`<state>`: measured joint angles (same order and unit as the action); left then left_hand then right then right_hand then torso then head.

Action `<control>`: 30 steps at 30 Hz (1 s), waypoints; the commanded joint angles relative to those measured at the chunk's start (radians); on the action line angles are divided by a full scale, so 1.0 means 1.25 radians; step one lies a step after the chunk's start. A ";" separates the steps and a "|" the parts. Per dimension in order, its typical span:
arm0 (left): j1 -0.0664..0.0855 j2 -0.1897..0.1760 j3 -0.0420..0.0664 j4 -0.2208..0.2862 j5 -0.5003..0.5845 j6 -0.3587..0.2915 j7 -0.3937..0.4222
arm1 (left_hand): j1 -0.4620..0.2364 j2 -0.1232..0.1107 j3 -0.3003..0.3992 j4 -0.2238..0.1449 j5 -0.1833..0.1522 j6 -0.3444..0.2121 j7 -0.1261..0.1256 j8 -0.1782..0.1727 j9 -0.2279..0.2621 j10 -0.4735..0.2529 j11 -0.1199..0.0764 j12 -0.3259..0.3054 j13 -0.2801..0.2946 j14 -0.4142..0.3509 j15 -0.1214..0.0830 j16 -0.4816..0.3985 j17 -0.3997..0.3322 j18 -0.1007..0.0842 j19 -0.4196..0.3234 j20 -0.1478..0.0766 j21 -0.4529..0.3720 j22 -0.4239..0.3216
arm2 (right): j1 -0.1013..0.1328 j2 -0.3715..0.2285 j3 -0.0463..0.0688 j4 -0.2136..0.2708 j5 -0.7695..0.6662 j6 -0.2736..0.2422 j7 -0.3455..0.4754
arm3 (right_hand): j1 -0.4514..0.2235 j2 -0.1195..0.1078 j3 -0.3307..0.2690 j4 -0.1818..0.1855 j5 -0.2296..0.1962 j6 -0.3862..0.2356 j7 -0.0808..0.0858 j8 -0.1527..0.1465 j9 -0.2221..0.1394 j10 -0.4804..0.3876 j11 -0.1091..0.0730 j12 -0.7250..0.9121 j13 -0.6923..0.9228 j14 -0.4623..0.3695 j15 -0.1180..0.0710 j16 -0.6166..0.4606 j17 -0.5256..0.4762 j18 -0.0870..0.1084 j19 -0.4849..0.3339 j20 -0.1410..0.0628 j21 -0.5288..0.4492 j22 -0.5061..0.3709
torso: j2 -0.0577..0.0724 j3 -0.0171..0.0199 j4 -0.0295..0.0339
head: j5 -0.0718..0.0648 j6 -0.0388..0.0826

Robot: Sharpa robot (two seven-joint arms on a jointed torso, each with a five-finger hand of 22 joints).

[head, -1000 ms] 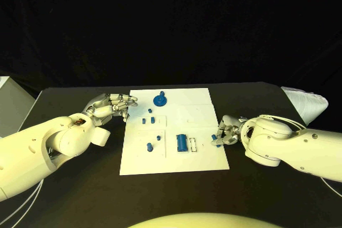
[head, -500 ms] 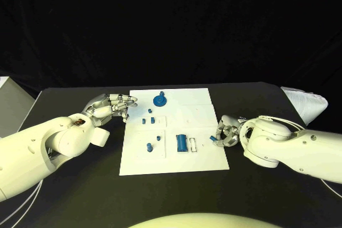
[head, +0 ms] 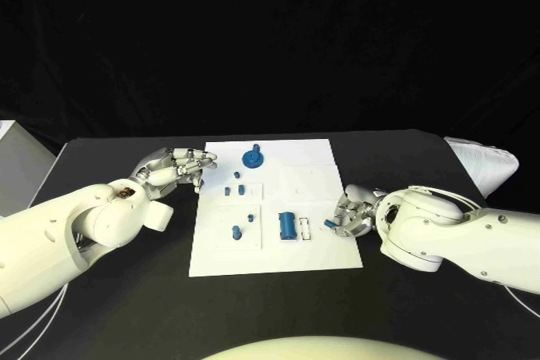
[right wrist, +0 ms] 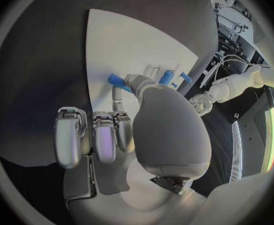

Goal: Assemble the parts on the task board

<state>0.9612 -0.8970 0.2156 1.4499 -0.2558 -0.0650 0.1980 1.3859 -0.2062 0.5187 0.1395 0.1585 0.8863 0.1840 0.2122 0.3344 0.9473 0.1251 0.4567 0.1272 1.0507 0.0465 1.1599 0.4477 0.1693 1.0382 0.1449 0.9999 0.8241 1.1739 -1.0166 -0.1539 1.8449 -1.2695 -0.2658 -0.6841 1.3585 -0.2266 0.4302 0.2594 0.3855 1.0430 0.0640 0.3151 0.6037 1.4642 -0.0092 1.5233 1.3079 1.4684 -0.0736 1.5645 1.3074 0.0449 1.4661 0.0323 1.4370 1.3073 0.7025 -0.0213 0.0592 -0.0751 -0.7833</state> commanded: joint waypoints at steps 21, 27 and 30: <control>0.000 0.002 0.001 0.006 -0.008 0.019 0.002 | 0.001 0.006 -0.002 0.003 0.000 -0.004 0.001 0.000 0.001 -0.008 -0.001 -0.001 0.000 0.002 0.004 -0.003 0.001 0.001 -0.003 0.001 -0.003 -0.001 | -0.002 0.086 0.000 -0.033 0.098 -0.014 -0.008 | -0.073 0.001 0.044 -0.009 -0.032 0.010 -0.003 0.009 0.014 0.067 -0.005 0.000 0.188 0.082 -0.004 0.005 0.211 -0.015 0.060 -0.005 0.004 0.166 | 0.001 0.0003 0.0007 | -0.003 -0.004; -0.001 0.005 0.001 0.003 -0.008 0.021 0.002 | 0.003 0.006 -0.001 0.002 0.000 -0.004 0.001 0.000 0.001 -0.008 -0.002 -0.001 0.000 0.002 0.003 -0.003 0.001 0.001 -0.003 0.001 -0.004 -0.002 | -0.003 0.093 0.000 -0.032 0.103 -0.018 -0.007 | -0.103 0.001 0.032 0.003 -0.009 0.012 -0.004 0.012 0.016 0.069 -0.005 0.003 0.190 0.082 -0.005 0.005 0.211 -0.016 0.060 -0.006 0.006 0.167 | 0.001 -0.0005 -0.0004 | -0.004 -0.006; -0.001 0.006 0.001 0.002 -0.009 0.022 0.002 | 0.003 0.006 -0.001 0.002 0.000 -0.004 0.001 0.000 0.001 -0.008 -0.002 -0.001 0.000 0.002 0.003 -0.003 0.001 0.001 -0.003 0.001 -0.004 -0.002 | -0.004 0.096 0.000 -0.031 0.104 -0.023 -0.006 | -0.114 0.002 0.026 0.008 -0.010 0.012 -0.003 0.012 0.017 0.069 -0.005 0.004 0.190 0.082 -0.005 0.005 0.211 -0.016 0.060 -0.006 0.006 0.168 | 0.000 -0.0004 -0.0005 | -0.004 -0.007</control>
<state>0.9612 -0.8916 0.2156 1.4515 -0.2628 -0.0580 0.1956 1.3859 -0.2062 0.5187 0.1395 0.1585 0.8863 0.1840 0.2123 0.3341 0.9437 0.1214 0.4567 0.1272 1.0506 0.0465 1.1599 0.4486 0.1693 1.0382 0.1449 1.0000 0.8226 1.1714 -0.9003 -0.1537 1.8035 -1.1491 -0.2899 -0.6931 1.2238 -0.2238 0.4662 0.2673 0.3683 1.0531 0.0590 0.3295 0.6268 1.4642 -0.0092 1.5233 1.3078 1.4683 -0.0736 1.5644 1.3073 0.0450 1.4661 0.0324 1.4445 1.3079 0.7033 -0.0214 0.0591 -0.0792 -0.7912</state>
